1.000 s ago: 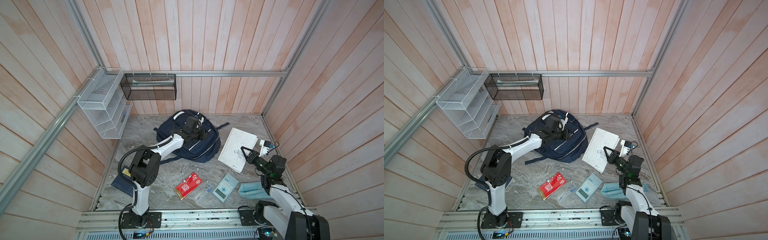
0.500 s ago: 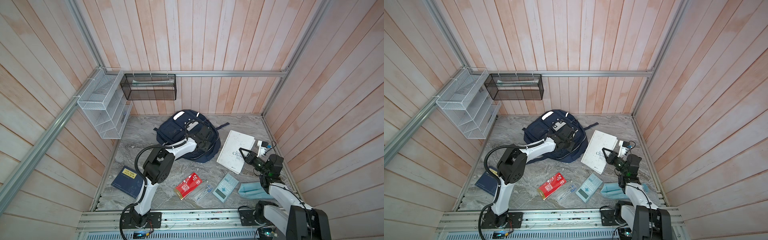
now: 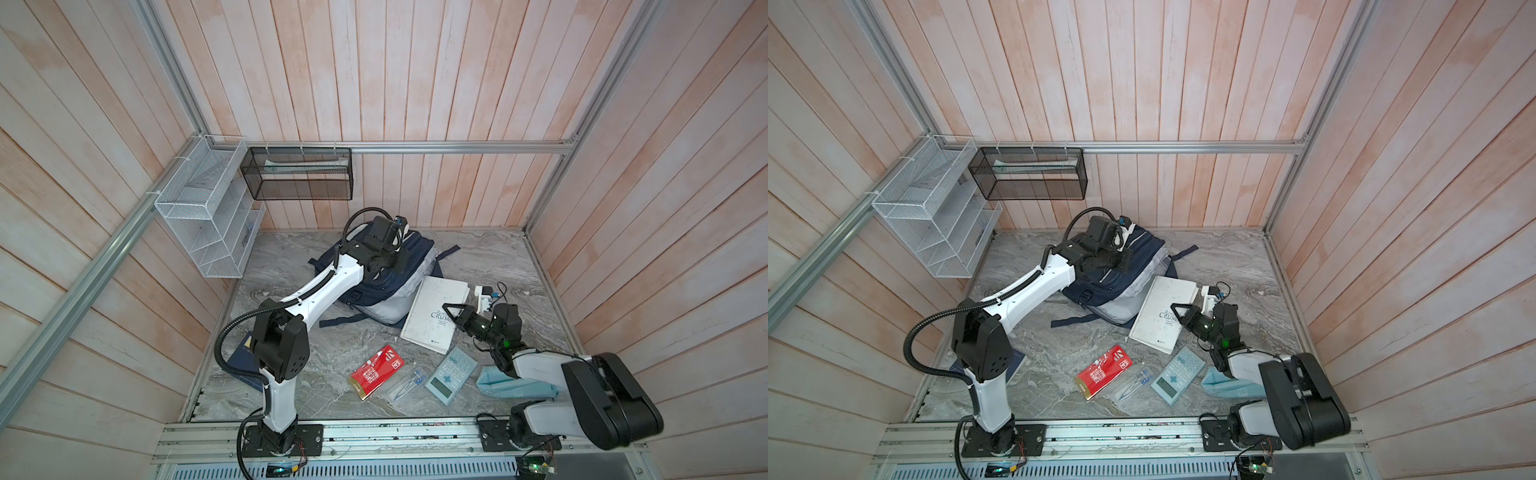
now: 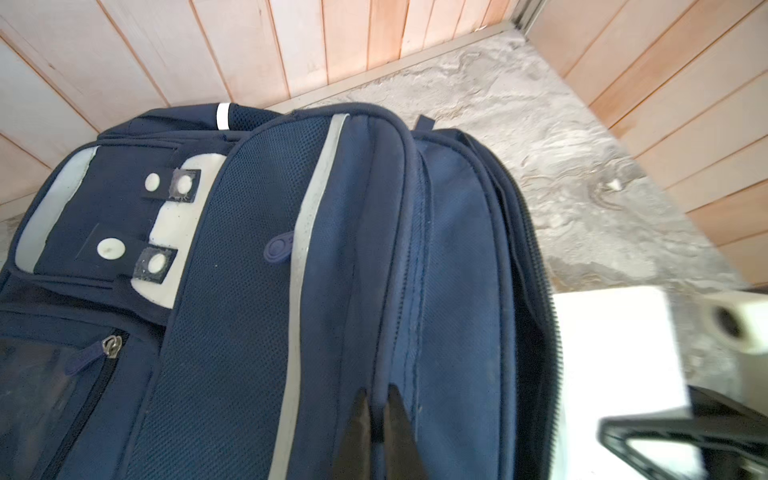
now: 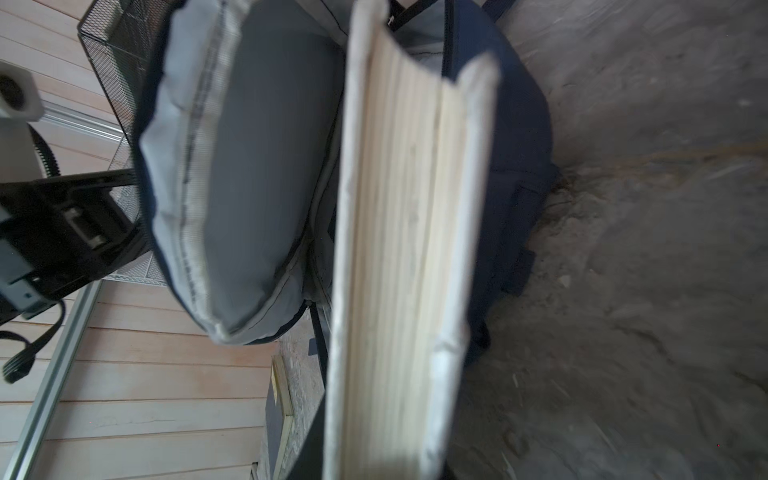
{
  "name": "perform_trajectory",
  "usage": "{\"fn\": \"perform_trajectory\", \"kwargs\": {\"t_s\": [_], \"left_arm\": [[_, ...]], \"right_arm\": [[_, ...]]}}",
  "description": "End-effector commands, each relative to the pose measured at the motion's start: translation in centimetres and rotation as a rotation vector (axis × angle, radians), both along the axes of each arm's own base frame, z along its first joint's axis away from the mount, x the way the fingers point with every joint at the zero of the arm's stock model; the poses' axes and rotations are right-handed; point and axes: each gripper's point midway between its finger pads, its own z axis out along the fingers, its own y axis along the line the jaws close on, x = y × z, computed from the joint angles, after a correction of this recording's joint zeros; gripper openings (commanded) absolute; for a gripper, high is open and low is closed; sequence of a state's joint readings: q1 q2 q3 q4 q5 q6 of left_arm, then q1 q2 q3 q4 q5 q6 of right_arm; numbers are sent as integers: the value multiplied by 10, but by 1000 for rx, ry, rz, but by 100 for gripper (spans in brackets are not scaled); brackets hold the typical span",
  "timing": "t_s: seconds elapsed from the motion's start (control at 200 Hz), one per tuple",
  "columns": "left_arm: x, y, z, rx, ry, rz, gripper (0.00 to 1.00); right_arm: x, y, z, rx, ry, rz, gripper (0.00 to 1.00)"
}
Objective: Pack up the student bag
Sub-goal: 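Hold the backpack opening with the left gripper while the right lowers the white book inside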
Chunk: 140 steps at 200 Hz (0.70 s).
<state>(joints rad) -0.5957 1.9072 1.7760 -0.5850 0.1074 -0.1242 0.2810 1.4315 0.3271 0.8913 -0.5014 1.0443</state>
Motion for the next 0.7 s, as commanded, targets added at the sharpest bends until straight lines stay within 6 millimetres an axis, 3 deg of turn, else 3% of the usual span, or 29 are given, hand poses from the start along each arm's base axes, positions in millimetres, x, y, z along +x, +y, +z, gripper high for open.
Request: {"fn": "perform_trajectory", "kwargs": {"t_s": [0.0, 0.125, 0.305, 0.385, 0.445, 0.56, 0.695], "left_arm": [[-9, -20, 54, -189, -56, -97, 0], [-6, -15, 60, -194, -63, -92, 0], [-8, -13, 72, -229, -65, -77, 0], [-8, -13, 74, -238, -62, -73, 0], [-7, -13, 71, -237, -59, -63, 0], [-3, -6, 53, -236, -32, -14, 0], [1, 0, 26, -230, 17, 34, 0]], "right_arm": [[34, 32, 77, 165, -242, 61, 0], [67, 67, 67, 201, -235, 117, 0], [132, 106, 7, 185, -82, 13, 0], [152, 119, -10, 145, -60, -48, 0], [163, 130, -12, 133, -71, -51, 0], [162, 131, -8, 141, -85, -38, 22], [145, 118, -8, 78, -54, 34, 60]]}}
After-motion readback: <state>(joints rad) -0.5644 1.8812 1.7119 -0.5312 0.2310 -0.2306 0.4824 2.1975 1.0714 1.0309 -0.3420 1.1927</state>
